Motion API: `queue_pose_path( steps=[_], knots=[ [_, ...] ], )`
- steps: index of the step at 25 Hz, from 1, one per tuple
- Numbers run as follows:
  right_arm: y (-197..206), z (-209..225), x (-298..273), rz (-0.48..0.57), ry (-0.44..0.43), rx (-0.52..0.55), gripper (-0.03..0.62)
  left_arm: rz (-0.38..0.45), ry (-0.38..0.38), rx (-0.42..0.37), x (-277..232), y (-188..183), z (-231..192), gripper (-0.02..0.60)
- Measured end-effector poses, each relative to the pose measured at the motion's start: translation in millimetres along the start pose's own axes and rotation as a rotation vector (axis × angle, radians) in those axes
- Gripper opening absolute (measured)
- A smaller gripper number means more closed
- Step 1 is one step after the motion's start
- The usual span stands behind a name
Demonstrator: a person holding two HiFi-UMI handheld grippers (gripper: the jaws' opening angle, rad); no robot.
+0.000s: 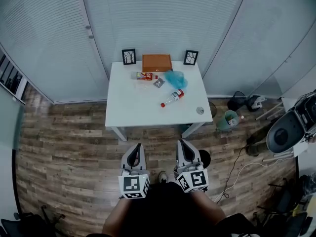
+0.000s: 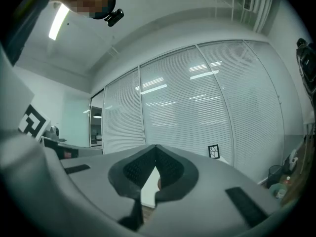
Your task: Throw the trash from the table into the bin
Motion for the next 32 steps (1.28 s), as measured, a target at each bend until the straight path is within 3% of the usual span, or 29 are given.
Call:
queue_pose_path(
  steps=[7, 18, 25, 32],
  knots=[
    [2.6, 24.4, 1.7, -0.016, 0.002, -0.017, 0.003, -0.017, -0.003, -0.008, -15.5, 6.3, 20.6, -0.002],
    [6.2, 65.6, -7.1, -0.038, -0.063, -0.032, 0.003, -0.039, -0.053, -0.022, -44.4, 11.6, 57.7, -0.003],
    [19.2, 85.6, -32.3, -0.067, -0.069, -0.062, 0.003, -0.065, -0.077, -0.023, -76.3, 15.5, 48.5, -0.002],
    [32.0, 111.4, -94.8, -0.085, -0.023, -0.051, 0.003, -0.054, -0.043, -0.032, -150.5, 8.5, 16.2, -0.002]
  ],
)
Point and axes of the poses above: the fingertips, and each gripper's own axes: x backward along the fingers, z to its right, y out of its underside, the point moved 1 cm from there along x, backward along the fingers, and after that the axes turned 9 degrees about -y, right-handed, at the moved point
